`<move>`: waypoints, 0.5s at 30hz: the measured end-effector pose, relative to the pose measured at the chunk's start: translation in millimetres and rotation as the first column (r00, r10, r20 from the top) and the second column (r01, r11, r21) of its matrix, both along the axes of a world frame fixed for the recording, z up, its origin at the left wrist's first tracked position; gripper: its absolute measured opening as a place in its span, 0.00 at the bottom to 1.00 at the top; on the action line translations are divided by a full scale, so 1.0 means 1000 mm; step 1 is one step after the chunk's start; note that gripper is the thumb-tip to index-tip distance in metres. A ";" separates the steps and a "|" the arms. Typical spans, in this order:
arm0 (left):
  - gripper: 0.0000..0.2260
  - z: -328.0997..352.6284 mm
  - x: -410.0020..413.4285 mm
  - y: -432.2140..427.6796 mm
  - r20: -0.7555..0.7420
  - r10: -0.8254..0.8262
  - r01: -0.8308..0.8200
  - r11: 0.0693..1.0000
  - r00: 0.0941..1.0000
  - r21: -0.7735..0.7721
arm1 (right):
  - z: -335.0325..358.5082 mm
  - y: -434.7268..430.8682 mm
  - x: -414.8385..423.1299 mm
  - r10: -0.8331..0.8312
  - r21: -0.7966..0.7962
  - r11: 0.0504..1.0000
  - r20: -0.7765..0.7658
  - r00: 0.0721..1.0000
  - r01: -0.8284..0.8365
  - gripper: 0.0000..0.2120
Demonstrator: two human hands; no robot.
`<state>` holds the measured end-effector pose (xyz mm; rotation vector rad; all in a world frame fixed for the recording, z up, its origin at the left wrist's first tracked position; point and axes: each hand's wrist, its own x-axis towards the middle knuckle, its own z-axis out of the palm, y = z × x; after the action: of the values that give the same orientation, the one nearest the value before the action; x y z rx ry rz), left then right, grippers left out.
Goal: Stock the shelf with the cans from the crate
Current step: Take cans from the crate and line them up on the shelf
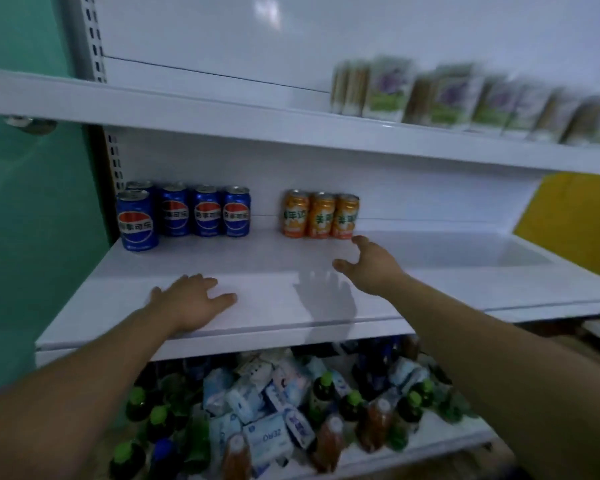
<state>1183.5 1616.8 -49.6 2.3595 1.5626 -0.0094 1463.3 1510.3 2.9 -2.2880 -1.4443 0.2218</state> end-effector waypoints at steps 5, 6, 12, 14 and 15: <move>0.34 0.013 0.120 -0.085 0.080 -0.378 0.369 0.923 0.922 0.111 | -0.010 -0.129 0.073 -0.250 -0.033 0.968 -0.039 0.967 0.249 0.36; 0.33 0.010 0.144 -0.106 0.078 -0.457 0.446 0.887 0.886 0.122 | -0.014 -0.154 0.083 -0.295 -0.038 0.955 -0.051 0.954 0.293 0.36; 0.33 -0.043 0.258 -0.239 -0.034 -0.774 0.774 0.633 0.633 0.019 | -0.054 -0.301 0.130 -0.540 -0.097 0.842 -0.140 0.830 0.531 0.35; 0.34 -0.071 0.286 -0.275 -0.081 -0.832 0.830 0.554 0.549 -0.069 | -0.075 -0.349 0.141 -0.611 -0.133 0.792 -0.172 0.773 0.596 0.36; 0.34 -0.085 0.297 -0.289 -0.094 -0.855 0.849 0.518 0.510 -0.107 | -0.085 -0.369 0.145 -0.642 -0.157 0.767 -0.167 0.748 0.623 0.36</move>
<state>1480.9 1328.0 -134.6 2.8682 0.2346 -0.4309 1608.7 1141.2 -82.2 -2.5869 -0.4935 0.3114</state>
